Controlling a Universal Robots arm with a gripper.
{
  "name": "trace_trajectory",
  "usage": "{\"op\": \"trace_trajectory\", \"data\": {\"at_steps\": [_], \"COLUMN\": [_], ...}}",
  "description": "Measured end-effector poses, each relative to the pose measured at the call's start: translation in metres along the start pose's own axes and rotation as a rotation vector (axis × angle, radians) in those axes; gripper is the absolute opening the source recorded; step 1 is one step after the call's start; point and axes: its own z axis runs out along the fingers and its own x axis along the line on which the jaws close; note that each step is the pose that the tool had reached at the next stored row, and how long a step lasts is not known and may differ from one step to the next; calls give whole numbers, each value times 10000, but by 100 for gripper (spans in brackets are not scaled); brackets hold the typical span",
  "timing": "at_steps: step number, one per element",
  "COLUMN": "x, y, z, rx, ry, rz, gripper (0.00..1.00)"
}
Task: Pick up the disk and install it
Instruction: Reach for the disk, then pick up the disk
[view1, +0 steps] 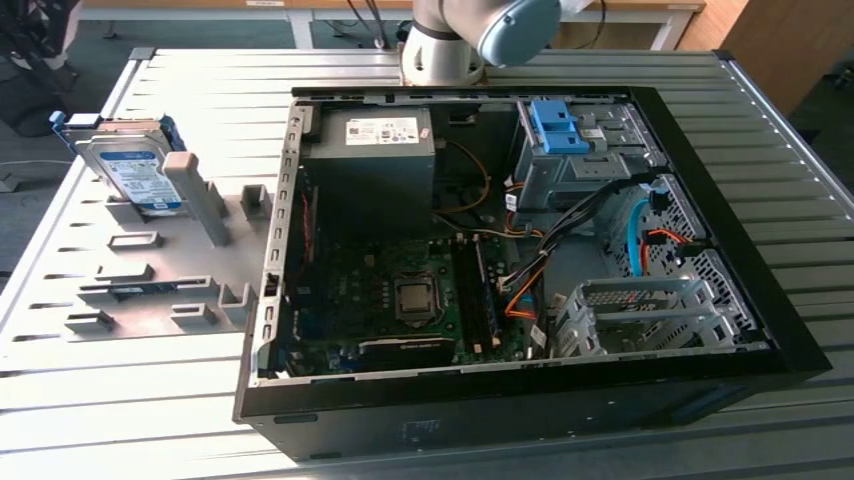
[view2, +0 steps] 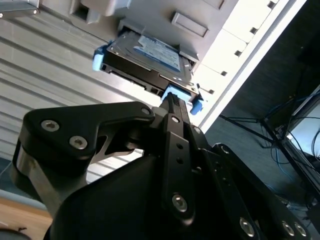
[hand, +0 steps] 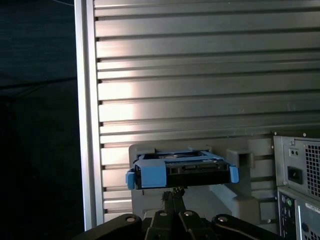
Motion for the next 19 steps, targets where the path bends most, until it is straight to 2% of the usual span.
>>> {"op": "trace_trajectory", "data": {"at_steps": [2, 19], "x": [41, 45], "y": [-3, -3], "z": [-1, -1], "rx": [1, 0], "ry": [1, 1], "rz": [1, -22], "gripper": [11, 11]}}
